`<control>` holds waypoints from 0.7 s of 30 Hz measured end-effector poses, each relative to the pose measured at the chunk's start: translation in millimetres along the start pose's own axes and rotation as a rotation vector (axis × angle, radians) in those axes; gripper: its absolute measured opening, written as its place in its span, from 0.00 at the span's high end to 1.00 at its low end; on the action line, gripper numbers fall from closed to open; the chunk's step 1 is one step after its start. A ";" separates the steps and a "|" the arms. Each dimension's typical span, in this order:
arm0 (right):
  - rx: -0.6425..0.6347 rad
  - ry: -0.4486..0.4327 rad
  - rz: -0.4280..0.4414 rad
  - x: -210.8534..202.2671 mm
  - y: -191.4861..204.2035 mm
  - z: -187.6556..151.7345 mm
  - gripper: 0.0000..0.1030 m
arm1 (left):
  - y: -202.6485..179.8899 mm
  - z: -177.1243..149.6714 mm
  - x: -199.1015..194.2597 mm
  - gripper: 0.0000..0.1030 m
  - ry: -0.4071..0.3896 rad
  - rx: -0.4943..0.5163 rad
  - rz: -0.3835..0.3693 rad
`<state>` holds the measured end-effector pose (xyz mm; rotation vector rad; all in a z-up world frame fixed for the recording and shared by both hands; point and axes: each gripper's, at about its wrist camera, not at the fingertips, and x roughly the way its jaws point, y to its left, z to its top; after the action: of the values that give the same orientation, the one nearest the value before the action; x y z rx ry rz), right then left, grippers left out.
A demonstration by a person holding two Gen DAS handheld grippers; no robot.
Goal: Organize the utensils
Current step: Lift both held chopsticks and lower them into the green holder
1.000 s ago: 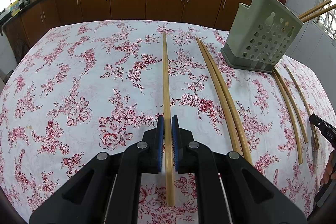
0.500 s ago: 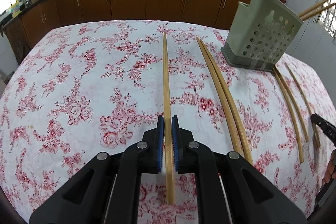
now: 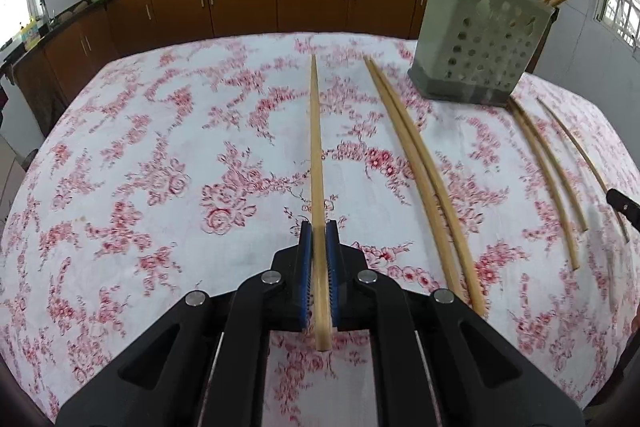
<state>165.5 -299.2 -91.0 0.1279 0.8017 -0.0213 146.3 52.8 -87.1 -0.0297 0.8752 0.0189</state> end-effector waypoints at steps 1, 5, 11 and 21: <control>0.004 -0.028 0.000 -9.1 -1.4 4.1 0.92 | 0.2 0.9 -6.0 0.92 -0.015 -0.001 -0.004; 0.015 -0.113 0.001 -36.8 -6.2 20.5 0.92 | 2.8 12.1 -34.1 0.93 -0.091 -0.018 -0.022; 0.019 -0.232 0.018 -73.3 -6.2 46.3 0.92 | 14.5 42.6 -79.6 0.93 -0.226 -0.076 -0.083; 0.010 -0.320 0.049 -97.0 -0.1 67.3 0.92 | 15.5 72.5 -118.6 0.93 -0.351 -0.085 -0.124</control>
<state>146.1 -310.5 24.9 0.1489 0.4788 0.0009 125.4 70.2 50.1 -0.1553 0.5198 -0.0533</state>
